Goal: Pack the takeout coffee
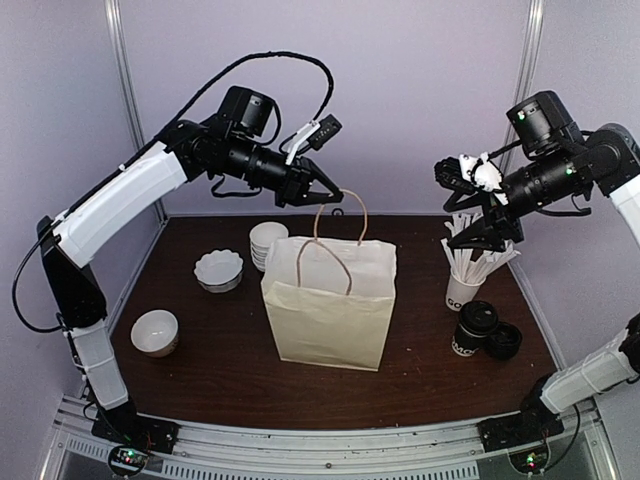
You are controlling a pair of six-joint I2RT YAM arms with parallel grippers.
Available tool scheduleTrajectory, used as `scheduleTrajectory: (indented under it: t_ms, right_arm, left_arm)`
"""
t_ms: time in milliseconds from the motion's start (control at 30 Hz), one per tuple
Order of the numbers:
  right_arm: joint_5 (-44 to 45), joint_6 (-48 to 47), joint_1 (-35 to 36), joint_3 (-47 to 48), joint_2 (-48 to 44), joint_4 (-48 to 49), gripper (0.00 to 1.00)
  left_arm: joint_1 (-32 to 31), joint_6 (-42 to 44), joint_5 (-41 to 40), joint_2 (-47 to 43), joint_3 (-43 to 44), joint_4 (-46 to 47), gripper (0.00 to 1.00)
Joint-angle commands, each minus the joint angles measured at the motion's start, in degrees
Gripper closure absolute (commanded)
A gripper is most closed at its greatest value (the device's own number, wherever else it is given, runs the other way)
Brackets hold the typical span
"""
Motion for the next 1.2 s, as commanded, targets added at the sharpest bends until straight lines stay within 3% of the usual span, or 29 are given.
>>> scheduleTrajectory:
  t_ms: [0,333,667,1000,1167]
  right_arm:
    - [-2.05,2.22,-2.54,-5.86,-1.68,5.35,0.32]
    - [-4.12,3.46,-4.35,-8.69,1.03,7.17,0.32]
    - [-3.9,3.64,-4.8,-10.43,2.96,7.72,0.32]
    - [-4.13,3.82,-5.06,-10.86,4.71,7.43,0.32]
    - [-4.93,3.94,-5.07,-10.84,5.26,7.41,0.32]
  left_arm:
    - [-2.36,1.29,-0.05,-3.01,-1.28,0.6,1.0]
    - [-8.53,0.0,-5.03,-13.67,-14.15,1.25,1.0]
    - [-16.09,-7.74,-4.33,-24.67,-30.81,10.75,1.0]
    - [-25.49,-10.22,-8.9,-26.94,-37.5,10.85,1.0]
    - [-27.13,-11.94,-7.0,-28.33,-38.36,11.82,1.0]
